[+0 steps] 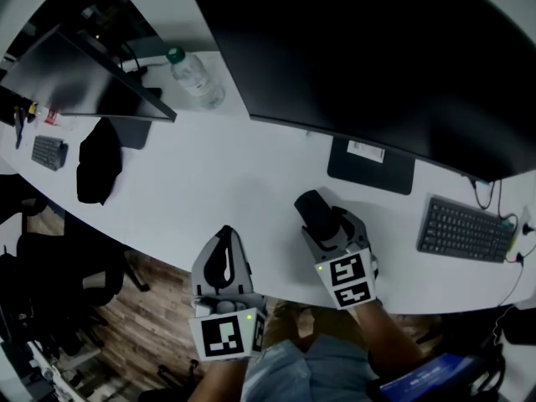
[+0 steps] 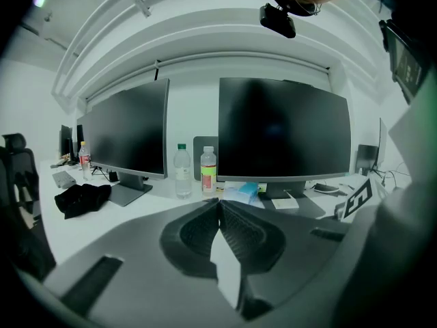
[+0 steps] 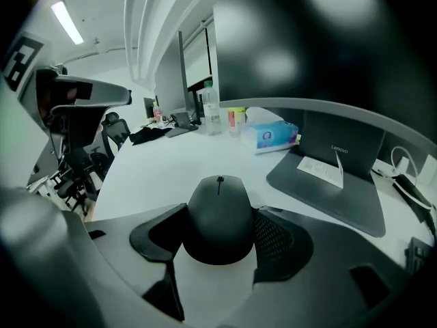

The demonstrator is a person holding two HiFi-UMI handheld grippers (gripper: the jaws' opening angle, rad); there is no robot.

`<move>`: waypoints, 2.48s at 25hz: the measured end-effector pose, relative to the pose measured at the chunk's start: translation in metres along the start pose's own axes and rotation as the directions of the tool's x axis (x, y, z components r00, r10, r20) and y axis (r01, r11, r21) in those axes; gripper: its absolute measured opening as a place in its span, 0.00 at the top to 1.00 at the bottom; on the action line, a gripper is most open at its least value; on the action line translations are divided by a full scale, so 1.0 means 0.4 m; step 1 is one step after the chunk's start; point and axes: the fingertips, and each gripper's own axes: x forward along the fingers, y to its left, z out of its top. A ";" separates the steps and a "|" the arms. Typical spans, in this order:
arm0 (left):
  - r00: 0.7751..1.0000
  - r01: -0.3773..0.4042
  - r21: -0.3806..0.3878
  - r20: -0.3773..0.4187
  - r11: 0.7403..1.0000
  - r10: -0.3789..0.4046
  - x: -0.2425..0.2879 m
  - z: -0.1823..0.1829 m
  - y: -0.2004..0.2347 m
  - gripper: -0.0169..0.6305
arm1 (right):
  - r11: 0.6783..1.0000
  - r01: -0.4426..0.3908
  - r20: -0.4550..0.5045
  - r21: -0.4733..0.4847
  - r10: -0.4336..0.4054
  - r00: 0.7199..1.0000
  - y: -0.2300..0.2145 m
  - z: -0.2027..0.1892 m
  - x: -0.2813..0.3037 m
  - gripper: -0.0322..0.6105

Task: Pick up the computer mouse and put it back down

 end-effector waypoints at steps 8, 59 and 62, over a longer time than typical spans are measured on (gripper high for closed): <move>1.000 -0.003 -0.007 -0.026 1.000 0.003 0.007 -0.034 0.012 0.96 | 0.999 0.030 -0.037 -0.024 -0.031 0.999 -0.006 -0.032 0.024 0.48; 0.823 0.278 0.171 0.465 0.945 -0.326 -0.245 0.500 -0.325 0.96 | 0.905 0.424 0.683 0.035 -0.332 0.651 -0.081 0.473 -0.790 0.93; 0.830 0.279 0.174 0.451 0.944 -0.328 -0.246 0.487 -0.333 0.96 | 0.908 0.417 0.686 0.037 -0.326 0.650 -0.082 0.471 -0.796 0.93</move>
